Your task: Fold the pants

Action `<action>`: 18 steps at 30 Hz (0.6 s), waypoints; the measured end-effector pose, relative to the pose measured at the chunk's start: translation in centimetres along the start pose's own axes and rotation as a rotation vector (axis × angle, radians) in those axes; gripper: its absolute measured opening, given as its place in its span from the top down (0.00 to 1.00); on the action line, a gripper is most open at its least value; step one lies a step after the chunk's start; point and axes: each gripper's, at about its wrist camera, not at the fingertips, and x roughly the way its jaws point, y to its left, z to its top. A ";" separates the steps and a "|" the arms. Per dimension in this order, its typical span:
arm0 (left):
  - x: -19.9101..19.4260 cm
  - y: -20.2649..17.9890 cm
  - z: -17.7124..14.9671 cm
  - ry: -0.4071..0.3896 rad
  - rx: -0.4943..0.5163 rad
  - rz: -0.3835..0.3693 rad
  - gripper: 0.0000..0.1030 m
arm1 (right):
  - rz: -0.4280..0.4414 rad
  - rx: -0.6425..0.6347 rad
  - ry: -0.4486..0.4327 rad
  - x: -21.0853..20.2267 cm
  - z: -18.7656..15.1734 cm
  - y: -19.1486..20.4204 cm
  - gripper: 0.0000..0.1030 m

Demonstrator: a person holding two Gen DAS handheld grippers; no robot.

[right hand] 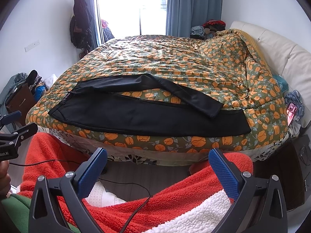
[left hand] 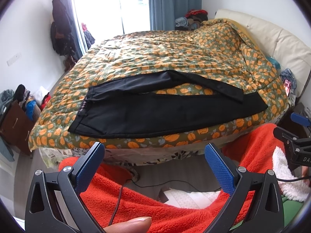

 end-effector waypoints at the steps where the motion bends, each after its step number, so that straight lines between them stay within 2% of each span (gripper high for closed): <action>1: 0.0 0.0 0.0 0.000 0.000 0.000 0.00 | 0.000 0.000 0.000 0.0 0.0 0.0 0.00; 18: 0.0 0.0 -0.1 0.001 0.000 0.000 0.00 | 0.002 0.003 0.004 0.2 -0.2 0.2 0.00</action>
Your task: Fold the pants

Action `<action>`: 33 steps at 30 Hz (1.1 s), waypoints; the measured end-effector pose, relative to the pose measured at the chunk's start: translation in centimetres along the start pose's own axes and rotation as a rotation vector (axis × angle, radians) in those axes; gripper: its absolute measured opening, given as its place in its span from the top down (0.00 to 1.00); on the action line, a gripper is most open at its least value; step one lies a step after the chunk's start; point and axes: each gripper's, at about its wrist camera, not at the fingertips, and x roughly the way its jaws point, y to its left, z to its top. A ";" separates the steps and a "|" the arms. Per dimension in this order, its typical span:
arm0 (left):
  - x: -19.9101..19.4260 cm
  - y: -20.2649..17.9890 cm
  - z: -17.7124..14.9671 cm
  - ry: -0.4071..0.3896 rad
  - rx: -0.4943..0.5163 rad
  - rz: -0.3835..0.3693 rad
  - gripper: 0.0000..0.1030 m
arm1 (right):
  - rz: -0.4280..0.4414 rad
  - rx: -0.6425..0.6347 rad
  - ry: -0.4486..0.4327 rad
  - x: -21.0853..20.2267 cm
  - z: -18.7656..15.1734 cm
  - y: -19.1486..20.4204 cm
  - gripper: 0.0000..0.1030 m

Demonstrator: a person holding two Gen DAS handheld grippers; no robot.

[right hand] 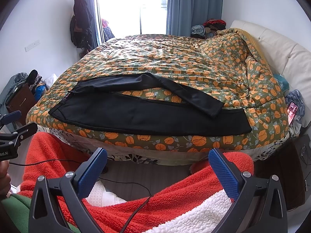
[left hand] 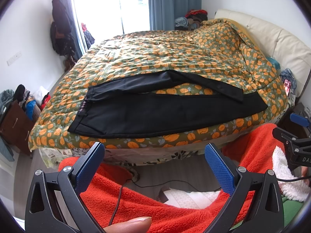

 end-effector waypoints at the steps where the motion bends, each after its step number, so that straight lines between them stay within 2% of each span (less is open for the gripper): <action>1: 0.0 0.0 0.0 0.000 0.000 0.000 0.00 | 0.000 0.000 0.000 0.0 0.0 0.0 0.00; 33: 0.0 -0.1 0.0 -0.001 -0.001 -0.001 0.00 | 0.002 0.001 0.003 0.1 0.0 0.0 0.00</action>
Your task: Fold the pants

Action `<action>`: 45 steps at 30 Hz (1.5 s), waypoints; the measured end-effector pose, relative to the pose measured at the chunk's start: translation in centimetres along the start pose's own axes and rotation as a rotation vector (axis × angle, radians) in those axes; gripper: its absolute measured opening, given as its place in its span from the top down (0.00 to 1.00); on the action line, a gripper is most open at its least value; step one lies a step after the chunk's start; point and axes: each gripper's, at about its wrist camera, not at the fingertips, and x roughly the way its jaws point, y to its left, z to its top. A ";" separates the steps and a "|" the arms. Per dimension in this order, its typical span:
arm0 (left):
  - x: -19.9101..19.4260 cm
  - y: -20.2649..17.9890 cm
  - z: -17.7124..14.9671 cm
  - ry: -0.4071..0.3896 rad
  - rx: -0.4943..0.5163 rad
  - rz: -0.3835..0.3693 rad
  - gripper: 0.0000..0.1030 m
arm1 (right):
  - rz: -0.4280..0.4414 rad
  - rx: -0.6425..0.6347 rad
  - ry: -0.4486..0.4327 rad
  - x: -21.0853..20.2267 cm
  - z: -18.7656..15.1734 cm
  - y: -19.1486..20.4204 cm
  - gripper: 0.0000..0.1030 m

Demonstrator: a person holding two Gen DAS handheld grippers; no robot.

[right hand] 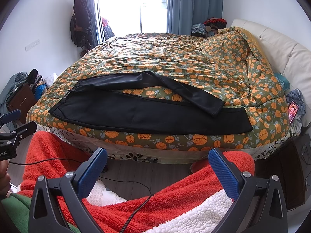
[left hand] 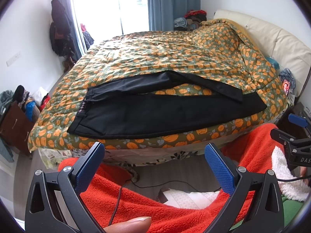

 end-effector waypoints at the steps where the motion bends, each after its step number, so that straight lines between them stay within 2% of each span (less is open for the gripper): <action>1: 0.0 0.0 0.0 0.000 0.000 0.000 0.00 | 0.000 0.000 0.001 0.0 0.0 0.0 0.00; 45: 0.0 0.0 -0.1 0.000 -0.001 0.001 0.00 | 0.002 0.001 0.005 0.3 -0.4 0.4 0.00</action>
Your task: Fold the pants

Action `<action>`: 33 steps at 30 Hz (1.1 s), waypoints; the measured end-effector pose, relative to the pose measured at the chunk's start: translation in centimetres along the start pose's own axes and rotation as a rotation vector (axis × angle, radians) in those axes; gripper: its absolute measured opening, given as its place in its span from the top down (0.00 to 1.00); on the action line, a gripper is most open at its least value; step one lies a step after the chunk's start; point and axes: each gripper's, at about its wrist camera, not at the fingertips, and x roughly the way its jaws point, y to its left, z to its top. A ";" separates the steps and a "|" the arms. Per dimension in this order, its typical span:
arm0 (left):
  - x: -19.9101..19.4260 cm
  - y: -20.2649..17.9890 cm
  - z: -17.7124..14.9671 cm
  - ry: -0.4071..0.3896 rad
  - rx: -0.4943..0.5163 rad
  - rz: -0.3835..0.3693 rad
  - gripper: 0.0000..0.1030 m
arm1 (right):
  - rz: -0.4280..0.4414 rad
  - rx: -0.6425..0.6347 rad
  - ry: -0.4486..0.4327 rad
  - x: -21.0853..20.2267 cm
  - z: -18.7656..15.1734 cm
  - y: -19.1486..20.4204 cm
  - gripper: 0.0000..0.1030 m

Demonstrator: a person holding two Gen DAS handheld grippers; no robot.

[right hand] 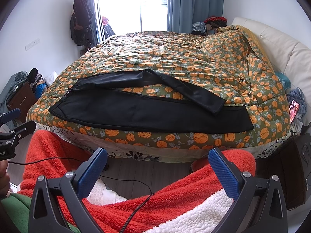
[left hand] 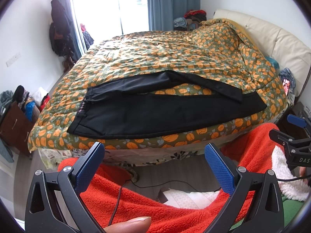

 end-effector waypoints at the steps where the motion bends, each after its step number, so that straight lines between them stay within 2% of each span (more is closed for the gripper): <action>1: 0.0 0.0 0.0 -0.001 0.001 0.000 0.00 | 0.000 0.000 -0.001 0.0 -0.2 0.1 0.00; 27: 0.2 -0.7 0.0 0.002 0.017 -0.009 0.00 | 0.003 0.000 -0.004 -0.4 0.0 0.3 0.00; 31: -0.1 -0.3 0.1 -0.026 0.013 0.000 0.00 | 0.006 0.000 -0.006 -0.5 0.2 0.2 0.00; 33: -0.6 -0.1 0.6 -0.080 0.023 0.031 0.00 | 0.013 -0.004 -0.008 -0.5 0.4 0.1 0.00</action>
